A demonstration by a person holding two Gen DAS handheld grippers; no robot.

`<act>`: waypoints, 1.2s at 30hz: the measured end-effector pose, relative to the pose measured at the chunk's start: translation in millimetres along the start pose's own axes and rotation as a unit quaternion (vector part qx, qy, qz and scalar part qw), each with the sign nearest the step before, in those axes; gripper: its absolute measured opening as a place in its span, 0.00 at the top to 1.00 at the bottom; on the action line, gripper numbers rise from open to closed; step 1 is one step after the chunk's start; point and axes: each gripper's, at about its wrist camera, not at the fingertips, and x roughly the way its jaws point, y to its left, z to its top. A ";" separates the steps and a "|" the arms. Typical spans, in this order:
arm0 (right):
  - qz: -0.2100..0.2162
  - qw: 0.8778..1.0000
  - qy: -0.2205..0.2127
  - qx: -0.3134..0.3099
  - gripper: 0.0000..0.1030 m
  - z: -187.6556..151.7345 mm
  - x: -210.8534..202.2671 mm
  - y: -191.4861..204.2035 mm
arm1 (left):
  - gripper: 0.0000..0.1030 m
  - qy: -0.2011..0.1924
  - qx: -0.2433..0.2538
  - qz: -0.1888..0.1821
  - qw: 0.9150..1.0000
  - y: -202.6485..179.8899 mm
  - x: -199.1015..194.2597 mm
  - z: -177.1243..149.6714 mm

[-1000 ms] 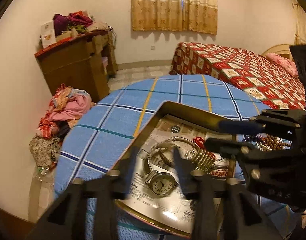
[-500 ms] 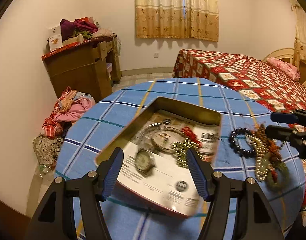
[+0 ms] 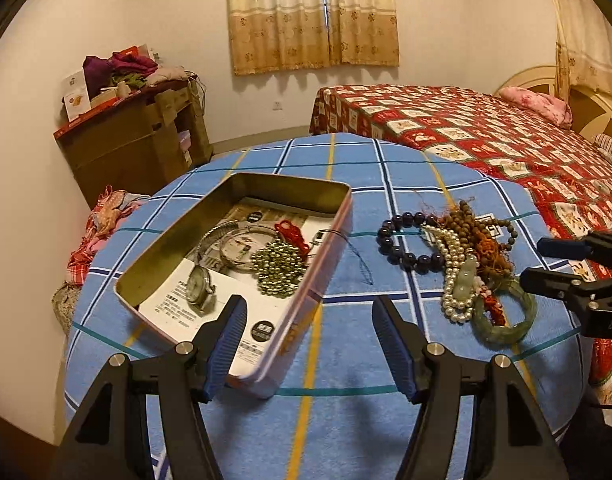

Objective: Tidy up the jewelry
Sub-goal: 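Withdraw both grippers from the tin back toward the pile, then grasp the green jade pendant with the left gripper while the right gripper grasps the wooden bead strand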

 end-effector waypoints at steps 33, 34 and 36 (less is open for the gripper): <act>-0.047 0.995 -0.078 0.049 0.90 25.3 -11.9 -48.0 | 0.37 0.014 0.036 -0.045 0.998 -53.7 28.3 21.1; -0.052 0.994 -0.075 0.051 0.90 22.7 -11.8 -51.1 | 0.37 0.016 0.036 -0.047 0.998 -56.2 29.8 21.9; -0.052 0.995 -0.065 0.056 0.90 16.6 -6.7 -55.8 | 0.37 0.020 0.035 -0.057 0.998 -61.2 32.5 23.4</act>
